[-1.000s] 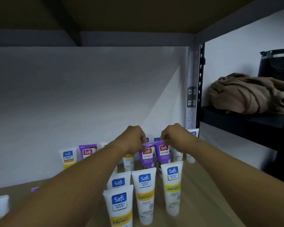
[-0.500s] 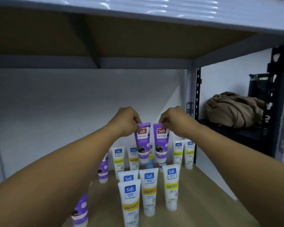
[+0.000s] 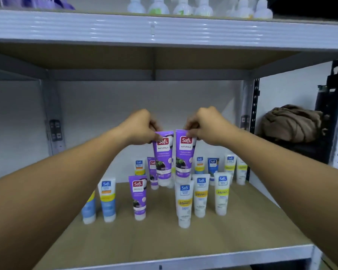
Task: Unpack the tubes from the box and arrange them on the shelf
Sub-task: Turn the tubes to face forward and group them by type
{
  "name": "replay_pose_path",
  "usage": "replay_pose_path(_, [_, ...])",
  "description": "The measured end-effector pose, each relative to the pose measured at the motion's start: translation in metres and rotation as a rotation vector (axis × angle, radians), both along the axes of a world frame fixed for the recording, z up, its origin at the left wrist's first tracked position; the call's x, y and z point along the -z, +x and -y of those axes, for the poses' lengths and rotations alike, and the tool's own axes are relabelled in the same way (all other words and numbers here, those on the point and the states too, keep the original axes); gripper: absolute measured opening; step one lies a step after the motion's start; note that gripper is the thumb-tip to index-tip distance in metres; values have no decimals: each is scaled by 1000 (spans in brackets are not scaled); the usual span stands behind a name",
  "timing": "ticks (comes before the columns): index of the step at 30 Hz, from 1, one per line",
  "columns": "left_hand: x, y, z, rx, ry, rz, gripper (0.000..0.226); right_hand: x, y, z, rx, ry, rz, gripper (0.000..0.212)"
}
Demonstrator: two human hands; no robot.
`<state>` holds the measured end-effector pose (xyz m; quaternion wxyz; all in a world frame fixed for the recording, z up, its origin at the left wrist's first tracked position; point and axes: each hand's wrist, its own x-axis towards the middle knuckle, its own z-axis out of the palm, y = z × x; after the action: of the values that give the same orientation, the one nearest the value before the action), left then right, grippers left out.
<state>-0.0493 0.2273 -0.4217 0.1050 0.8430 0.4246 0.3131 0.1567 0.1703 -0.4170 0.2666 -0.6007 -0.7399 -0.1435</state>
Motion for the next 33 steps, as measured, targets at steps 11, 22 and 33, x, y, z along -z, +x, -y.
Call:
replay_pose_path(11, [103, -63, 4, -40, -95, -49, 10, 105, -53, -3, -103, -212, -72, 12])
replay_pose_path(22, [143, -76, 1, -28, -193, 1, 18, 143, -62, -6, -139, -299, -194, 11])
replay_pose_path(33, [187, -82, 2, 31, -247, 443, 20, 190, -58, 1, -187, -221, -820, 21])
